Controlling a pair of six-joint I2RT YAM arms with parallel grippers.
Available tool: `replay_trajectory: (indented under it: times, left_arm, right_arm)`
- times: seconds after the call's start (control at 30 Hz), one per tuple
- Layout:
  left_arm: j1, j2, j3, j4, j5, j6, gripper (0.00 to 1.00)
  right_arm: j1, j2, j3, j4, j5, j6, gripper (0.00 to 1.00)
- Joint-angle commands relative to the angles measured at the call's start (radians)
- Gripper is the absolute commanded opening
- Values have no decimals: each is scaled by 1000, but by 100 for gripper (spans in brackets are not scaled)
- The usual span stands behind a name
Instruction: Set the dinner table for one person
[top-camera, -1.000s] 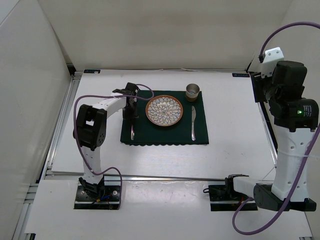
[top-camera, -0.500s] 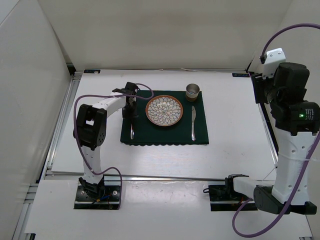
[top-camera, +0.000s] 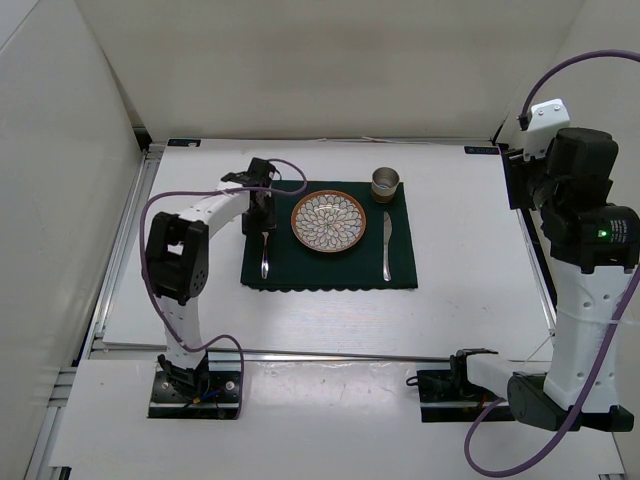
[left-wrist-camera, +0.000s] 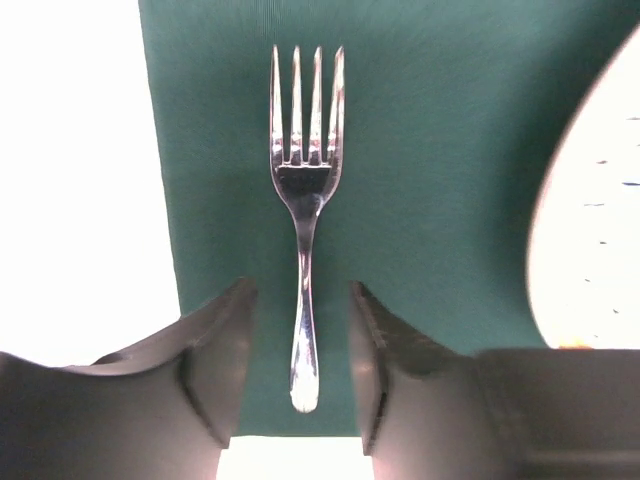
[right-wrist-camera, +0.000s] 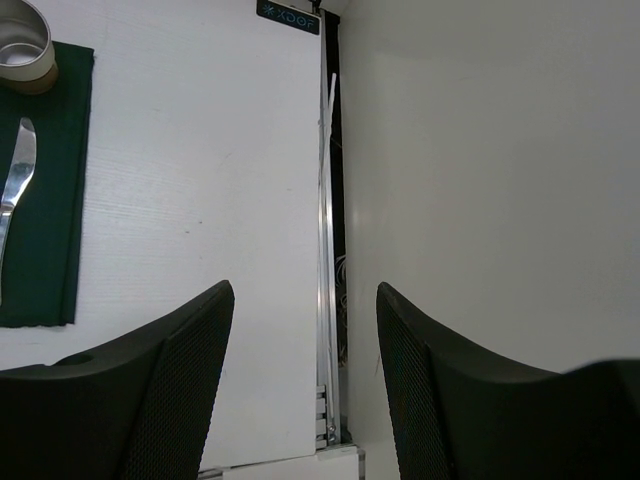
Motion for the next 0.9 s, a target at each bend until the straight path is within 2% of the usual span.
replay_trajectory:
  times: [0.0,0.07,0.17,0.2,0.23,0.27,0.33,0.4,0.5,0.67,0.87]
  left_arm:
    - [17,-131,87,-5,-36,17,55]
    - [55,-163,157,-5,-50,27,56]
    - [129,-207,264,-33,-50,63,64]
    - [147,-217,289,-33,-50,73,71]
    - [166,-240,311,-43,-50,89,76]
    - [207,-255,325,-43,-50,122,82]
    - [253,-290,325,-43,-66,162,100]
    - [334,-342,271,-43,-76,222,100]
    - [435,-443,173,-43,-47,306,100]
    - [565,-502,69,-34,-6,432,100]
    - [753,-491,46,-11,45,440,100]
  right_arm:
    - [-4,-12,-13,22,-8,13,63]
    - [-4,-24,-31,22,-17,13,63]
    - [-4,-35,-76,22,-26,22,67]
    - [-13,-44,-90,11,-26,22,70]
    - [-13,-44,-129,11,-35,33,80]
    - [-29,-53,-158,-1,-35,33,86]
    - [-73,-53,-237,-42,-46,54,94]
    - [-119,-53,-365,-52,-67,55,95]
    - [-263,-53,-438,-27,-175,27,99]
    - [-421,-30,-424,57,-252,27,99]
    - [-572,-21,-415,155,-267,61,99]
